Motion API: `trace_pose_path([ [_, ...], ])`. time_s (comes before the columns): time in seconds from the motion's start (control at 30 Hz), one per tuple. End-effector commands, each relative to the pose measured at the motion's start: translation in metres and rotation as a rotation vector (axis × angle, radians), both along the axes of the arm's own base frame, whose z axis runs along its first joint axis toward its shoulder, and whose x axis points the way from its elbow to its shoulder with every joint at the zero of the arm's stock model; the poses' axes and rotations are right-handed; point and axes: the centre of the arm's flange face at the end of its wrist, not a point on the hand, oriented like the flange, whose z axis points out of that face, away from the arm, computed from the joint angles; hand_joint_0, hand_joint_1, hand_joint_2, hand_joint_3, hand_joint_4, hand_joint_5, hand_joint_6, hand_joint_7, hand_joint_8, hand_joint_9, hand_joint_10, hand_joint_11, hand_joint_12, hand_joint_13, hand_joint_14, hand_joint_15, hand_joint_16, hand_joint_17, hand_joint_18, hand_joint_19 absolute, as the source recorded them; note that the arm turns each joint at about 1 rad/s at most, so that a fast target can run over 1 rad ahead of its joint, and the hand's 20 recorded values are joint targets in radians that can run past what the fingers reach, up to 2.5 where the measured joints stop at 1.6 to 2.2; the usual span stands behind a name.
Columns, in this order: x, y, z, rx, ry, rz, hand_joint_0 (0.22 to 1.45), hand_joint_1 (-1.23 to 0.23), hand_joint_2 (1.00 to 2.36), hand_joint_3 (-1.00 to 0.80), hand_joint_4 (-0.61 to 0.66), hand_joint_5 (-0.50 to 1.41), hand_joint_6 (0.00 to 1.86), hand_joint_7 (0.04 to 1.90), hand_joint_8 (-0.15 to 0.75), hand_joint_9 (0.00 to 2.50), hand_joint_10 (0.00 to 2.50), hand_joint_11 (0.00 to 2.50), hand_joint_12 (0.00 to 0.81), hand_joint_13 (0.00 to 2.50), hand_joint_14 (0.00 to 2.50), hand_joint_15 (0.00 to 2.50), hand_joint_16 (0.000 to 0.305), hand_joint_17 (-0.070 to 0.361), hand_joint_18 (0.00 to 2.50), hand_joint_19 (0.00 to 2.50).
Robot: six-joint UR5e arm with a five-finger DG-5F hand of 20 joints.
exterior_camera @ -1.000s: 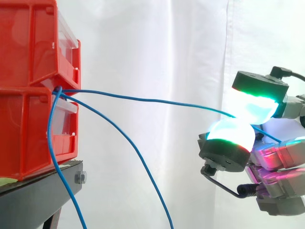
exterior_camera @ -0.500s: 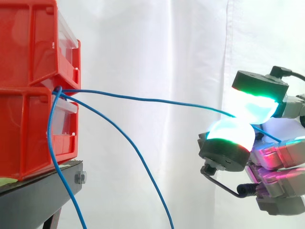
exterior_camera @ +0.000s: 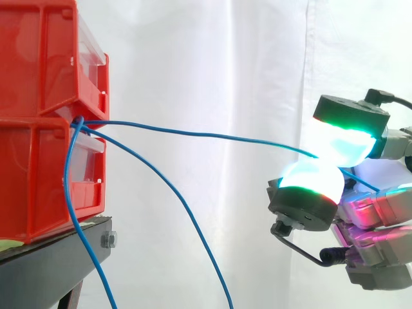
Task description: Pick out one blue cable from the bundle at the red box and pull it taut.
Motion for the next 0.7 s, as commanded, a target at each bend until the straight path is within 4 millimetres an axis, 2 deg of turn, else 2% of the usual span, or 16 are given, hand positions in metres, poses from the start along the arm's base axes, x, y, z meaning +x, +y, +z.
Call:
trace_pose_path([
  [0.0,-0.0005,0.0,0.0002,0.0,0.001,0.0,0.63,-0.82,1.02,0.04,-0.1,-0.09,0.91,1.07,0.33,1.47,0.03,0.79,0.4,1.35,0.02,0.84,0.053,0.119,1.05,0.9],
  [0.67,0.0,0.0,-0.0002,0.0,0.001,0.0,0.63,-0.82,1.02,0.05,-0.1,-0.09,0.91,1.07,0.332,1.47,0.03,0.78,0.4,1.35,0.02,0.84,0.053,0.118,1.05,0.91],
])
